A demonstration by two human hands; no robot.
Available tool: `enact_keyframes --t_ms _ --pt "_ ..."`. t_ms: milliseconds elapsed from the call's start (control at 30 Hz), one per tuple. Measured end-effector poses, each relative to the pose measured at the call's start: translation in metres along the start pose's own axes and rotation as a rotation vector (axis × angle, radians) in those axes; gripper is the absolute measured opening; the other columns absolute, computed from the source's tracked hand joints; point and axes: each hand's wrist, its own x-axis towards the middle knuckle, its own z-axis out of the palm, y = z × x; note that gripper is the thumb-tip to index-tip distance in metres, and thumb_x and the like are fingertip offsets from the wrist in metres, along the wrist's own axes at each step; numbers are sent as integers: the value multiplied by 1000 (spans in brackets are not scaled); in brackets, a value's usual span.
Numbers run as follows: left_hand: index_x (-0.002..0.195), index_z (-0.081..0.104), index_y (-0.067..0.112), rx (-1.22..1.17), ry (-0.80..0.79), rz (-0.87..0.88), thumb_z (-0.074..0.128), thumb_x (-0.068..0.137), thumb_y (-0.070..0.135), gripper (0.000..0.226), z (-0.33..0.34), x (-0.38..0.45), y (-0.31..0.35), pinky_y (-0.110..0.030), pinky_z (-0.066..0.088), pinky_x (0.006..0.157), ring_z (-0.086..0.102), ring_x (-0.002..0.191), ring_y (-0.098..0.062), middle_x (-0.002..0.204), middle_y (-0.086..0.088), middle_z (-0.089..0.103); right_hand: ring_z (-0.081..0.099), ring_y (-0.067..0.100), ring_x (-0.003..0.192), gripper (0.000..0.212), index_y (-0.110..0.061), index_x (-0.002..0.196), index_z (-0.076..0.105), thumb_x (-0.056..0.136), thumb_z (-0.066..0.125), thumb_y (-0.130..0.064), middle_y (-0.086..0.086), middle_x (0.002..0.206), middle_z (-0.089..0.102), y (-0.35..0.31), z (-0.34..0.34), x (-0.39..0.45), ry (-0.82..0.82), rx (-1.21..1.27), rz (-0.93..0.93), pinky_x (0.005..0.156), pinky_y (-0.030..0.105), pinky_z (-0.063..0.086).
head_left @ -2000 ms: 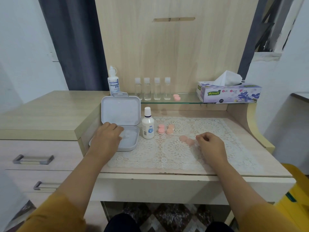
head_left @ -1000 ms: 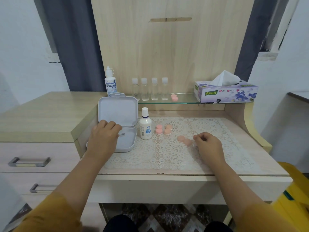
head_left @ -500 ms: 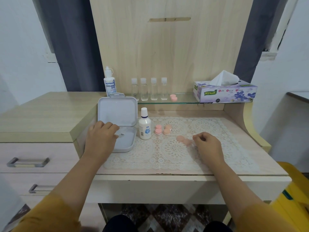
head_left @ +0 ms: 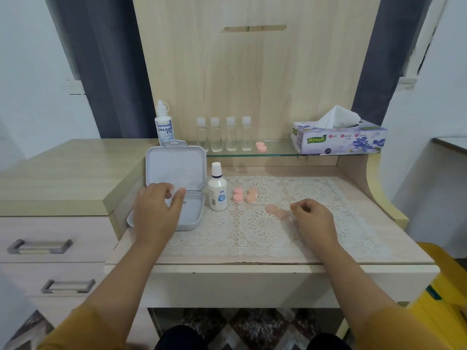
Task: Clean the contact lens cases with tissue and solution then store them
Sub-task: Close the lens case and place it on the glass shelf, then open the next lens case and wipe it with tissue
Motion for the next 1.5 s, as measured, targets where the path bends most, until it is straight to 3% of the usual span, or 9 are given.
enact_keyframes --t_ms 267,433,567,733,1000,1167,1300,1433,1500 --pt "89 63 10 -198 -181 223 58 88 40 31 37 -27 56 -22 34 71 47 81 -14 81 2 55 61 10 78 24 -16 83 65 95 52 -33 -11 94 67 -2 -1 -2 7 68 17 63 26 43" --pt "102 67 18 -418 -549 -82 70 85 30 21 67 -33 79 -19 38 69 49 72 -6 79 11 54 62 13 84 27 -16 83 67 95 53 -36 -6 86 68 -3 -4 1 -6 148 70 74 31 48" --pt "106 69 19 -480 -635 -210 74 81 25 26 79 -30 81 -20 46 75 52 71 -6 77 7 55 61 12 84 26 -13 85 68 96 54 -31 -9 91 68 -4 -7 8 -64 172 127 70 27 45" --pt "101 70 22 -512 -645 -253 76 80 23 22 86 -29 73 -24 49 80 54 76 -8 79 5 56 58 14 84 19 -12 83 69 94 58 -24 -1 91 68 -14 -16 30 -134 316 244 73 28 43" --pt "102 70 20 -548 -591 -296 74 82 23 20 93 -30 69 -16 44 72 52 72 -6 76 7 54 44 19 66 25 -10 73 56 91 50 -27 1 66 51 -64 -35 99 234 122 -2 58 31 33" --pt "98 68 24 -585 -598 -331 74 82 21 17 95 -29 69 -19 46 74 52 73 -8 77 5 54 46 29 112 31 -19 111 68 96 45 -32 8 110 65 -88 -41 146 448 -217 -136 84 38 36" --pt "102 69 22 -555 -598 -295 73 82 24 20 94 -30 68 -18 47 74 53 73 -5 78 6 56 30 31 130 40 -28 130 57 96 38 -38 13 129 57 -91 -45 174 281 -545 -36 105 50 20" --pt "98 69 24 -560 -594 -300 73 82 24 17 94 -29 68 -14 45 70 52 70 -3 76 7 55 41 32 123 34 -17 101 64 94 36 -36 12 103 57 -95 -48 191 154 -631 47 110 65 -1" --pt "98 69 23 -564 -595 -302 73 82 24 16 94 -29 68 -12 44 68 51 69 -2 75 7 55 53 33 104 27 -14 81 59 88 40 -32 7 84 56 -97 -50 198 158 -549 47 113 64 6"
